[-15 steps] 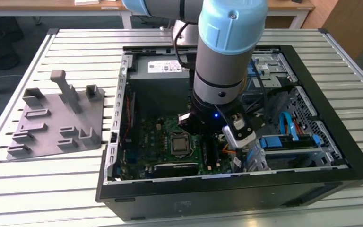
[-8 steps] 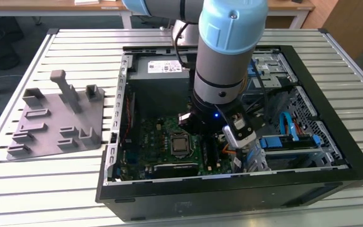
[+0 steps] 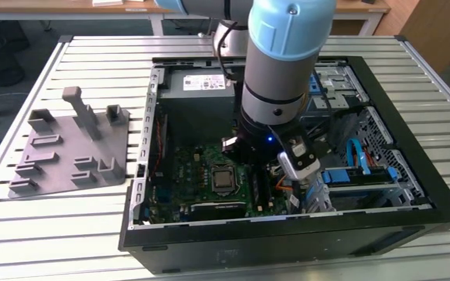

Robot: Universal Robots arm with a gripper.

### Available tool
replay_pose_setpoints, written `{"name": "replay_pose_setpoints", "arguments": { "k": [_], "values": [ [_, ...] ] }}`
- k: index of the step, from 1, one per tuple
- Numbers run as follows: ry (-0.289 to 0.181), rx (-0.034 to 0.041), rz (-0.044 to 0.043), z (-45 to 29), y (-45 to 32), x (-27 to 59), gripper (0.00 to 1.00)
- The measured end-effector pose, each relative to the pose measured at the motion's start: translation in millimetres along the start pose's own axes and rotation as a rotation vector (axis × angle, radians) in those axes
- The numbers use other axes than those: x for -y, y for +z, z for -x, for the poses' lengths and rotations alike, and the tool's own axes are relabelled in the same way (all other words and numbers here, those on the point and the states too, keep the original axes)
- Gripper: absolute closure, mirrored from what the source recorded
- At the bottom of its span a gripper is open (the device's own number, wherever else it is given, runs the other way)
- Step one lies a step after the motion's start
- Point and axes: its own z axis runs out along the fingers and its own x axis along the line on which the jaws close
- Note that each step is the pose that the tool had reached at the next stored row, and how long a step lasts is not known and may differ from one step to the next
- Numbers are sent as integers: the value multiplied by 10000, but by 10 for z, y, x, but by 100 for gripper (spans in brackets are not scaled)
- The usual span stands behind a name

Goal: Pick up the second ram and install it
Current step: 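Insert the second ram into the second slot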

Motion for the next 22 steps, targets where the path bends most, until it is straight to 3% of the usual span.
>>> {"name": "replay_pose_setpoints", "arguments": {
  "k": [3,7,12,22],
  "values": [
    [-1,-11,3,10,-16,1,86],
    [2,-101,-2,71,11,1,86],
    [4,-102,-4,70,73,4,86],
    [-8,-99,-1,67,77,3,86]
  ]
}}
